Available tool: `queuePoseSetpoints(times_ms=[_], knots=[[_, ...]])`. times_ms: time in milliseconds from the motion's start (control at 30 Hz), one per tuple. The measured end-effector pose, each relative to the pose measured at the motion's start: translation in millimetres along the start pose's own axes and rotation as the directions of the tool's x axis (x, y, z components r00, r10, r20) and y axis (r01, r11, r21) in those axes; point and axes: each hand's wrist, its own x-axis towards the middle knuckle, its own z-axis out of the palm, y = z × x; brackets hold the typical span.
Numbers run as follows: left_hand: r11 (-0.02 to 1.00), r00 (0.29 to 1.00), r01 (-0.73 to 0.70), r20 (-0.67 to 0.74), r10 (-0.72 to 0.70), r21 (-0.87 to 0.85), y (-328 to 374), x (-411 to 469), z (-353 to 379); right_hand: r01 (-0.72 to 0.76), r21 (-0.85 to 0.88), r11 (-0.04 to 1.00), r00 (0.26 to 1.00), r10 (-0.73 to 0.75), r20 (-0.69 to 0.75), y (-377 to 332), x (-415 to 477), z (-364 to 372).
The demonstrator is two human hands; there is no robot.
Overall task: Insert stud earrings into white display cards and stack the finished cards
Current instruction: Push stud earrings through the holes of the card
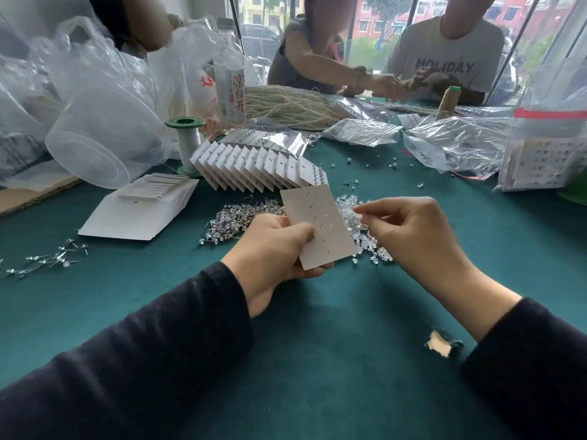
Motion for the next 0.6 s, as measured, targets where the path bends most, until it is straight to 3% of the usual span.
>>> queuePoseSetpoints(times_ms=[167,600], knots=[[1.000,1.000,-0.015,0.003,0.015,0.022,-0.5,0.8,-1.5,-0.037,0.087,0.996,0.999,0.035,0.024,-4.0,-1.2,-1.9],[0.999,1.000,-0.024,0.006,0.024,0.039,-1.8,2.3,0.1,-0.049,0.049,0.998,0.998,0.047,0.048,-1.7,-0.6,-0.5]])
